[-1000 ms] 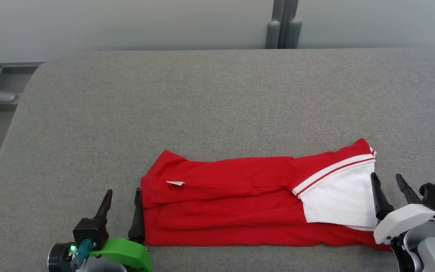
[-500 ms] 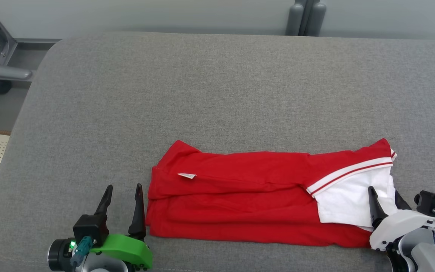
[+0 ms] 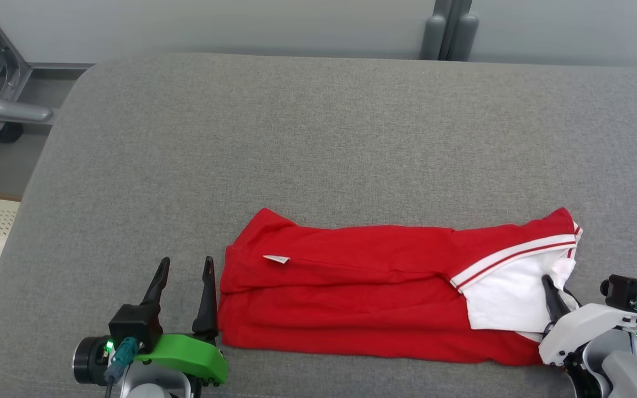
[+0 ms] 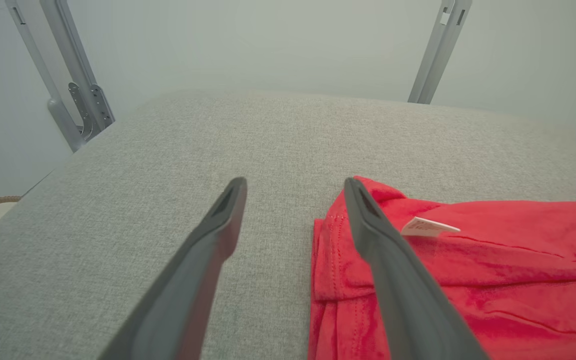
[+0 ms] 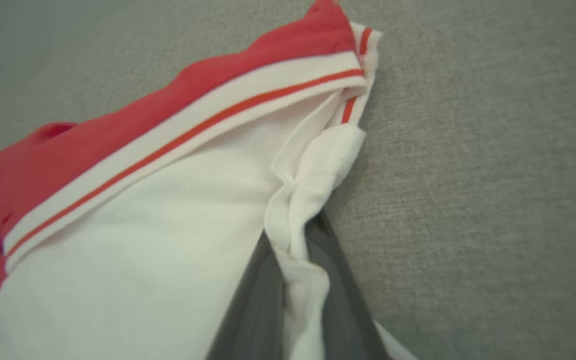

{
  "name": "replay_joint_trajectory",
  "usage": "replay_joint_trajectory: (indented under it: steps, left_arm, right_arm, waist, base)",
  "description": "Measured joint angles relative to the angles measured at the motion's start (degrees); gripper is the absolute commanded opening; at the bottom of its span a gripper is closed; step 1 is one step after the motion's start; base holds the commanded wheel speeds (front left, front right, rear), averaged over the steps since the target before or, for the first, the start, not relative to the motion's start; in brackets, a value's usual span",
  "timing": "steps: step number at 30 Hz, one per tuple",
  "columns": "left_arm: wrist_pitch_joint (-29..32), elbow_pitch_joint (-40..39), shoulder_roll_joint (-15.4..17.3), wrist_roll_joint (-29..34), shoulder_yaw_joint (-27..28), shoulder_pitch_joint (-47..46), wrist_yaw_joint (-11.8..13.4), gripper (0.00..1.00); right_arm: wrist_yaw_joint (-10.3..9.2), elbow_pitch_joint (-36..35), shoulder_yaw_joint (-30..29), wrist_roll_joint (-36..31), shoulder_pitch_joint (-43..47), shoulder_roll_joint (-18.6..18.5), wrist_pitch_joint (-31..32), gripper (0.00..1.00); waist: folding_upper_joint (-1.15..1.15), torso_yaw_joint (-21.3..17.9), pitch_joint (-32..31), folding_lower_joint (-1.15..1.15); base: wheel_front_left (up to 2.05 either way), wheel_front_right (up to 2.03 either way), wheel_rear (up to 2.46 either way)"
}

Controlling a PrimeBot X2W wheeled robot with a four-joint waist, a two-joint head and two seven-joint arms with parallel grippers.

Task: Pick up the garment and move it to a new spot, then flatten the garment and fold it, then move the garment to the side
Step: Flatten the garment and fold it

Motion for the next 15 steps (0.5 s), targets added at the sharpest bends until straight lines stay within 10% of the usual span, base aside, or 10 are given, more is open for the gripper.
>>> replay_joint_trajectory:
  steps: [15]
  left_arm:
    - [0.0,-0.32,-0.02,0.13,-2.01,0.4,-0.51,1.0]
  right_arm:
    - [-0.04,1.35,-7.69,-4.23,-3.04,-8.01,0.2,0.0]
  waist:
    - [0.0,-4.4,-1.69,0.0]
  base:
    - [0.0,0.0,0.0]
